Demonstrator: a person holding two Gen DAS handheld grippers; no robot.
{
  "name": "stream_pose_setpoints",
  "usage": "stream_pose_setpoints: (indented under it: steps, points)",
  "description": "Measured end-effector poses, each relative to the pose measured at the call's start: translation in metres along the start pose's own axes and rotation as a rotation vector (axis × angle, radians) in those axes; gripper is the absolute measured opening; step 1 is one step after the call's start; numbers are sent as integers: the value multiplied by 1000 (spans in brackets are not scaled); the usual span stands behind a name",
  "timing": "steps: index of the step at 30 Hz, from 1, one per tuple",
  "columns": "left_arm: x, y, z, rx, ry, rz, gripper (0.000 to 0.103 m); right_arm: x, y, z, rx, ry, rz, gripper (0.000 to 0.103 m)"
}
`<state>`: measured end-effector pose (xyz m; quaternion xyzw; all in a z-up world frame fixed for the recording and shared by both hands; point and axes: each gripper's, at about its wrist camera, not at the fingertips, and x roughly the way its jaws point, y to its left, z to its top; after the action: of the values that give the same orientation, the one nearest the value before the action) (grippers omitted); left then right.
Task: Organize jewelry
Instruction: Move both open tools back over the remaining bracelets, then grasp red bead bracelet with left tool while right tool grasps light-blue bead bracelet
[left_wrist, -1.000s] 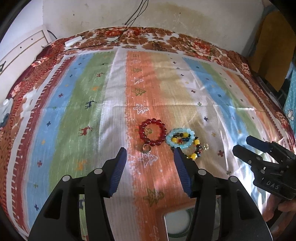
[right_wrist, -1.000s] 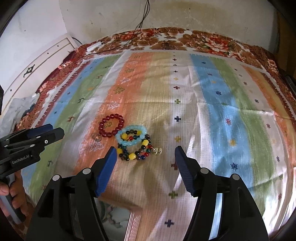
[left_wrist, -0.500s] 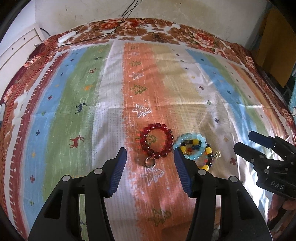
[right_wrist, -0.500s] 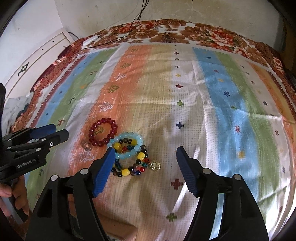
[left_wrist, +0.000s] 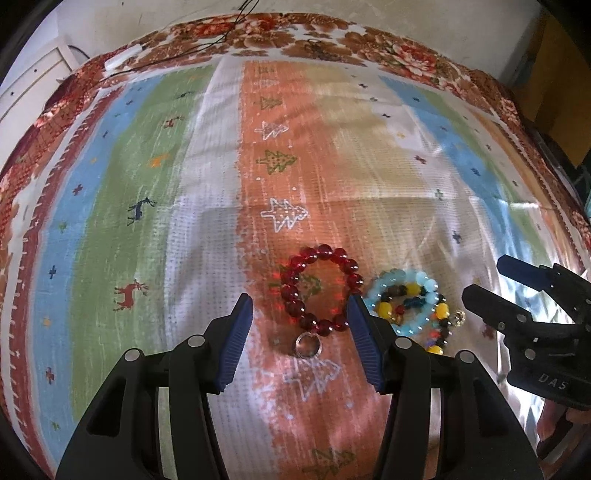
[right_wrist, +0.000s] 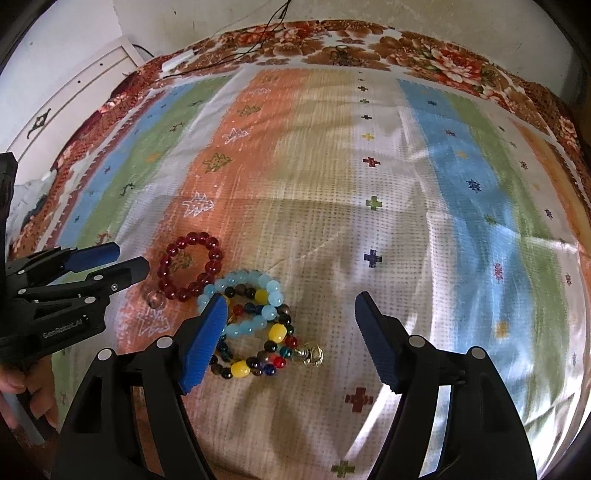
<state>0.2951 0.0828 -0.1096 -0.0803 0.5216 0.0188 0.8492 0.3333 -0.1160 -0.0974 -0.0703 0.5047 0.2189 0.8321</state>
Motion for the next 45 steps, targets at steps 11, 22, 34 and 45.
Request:
stream_pose_setpoints:
  steps: [11,22,34,45]
  points:
    - [21,4,8,2,33,2,53,32,-2,6,-2,71,-27,71]
    - [45,2,15,32,63,23,50,60,-5,10,-1,123,-32,71]
    - [58,-6,11,129,78,81,14,63,5,12,-12,134,54,23]
    - [51,-2,11,100,68,51,13,54,10,10,-28,121,67,12]
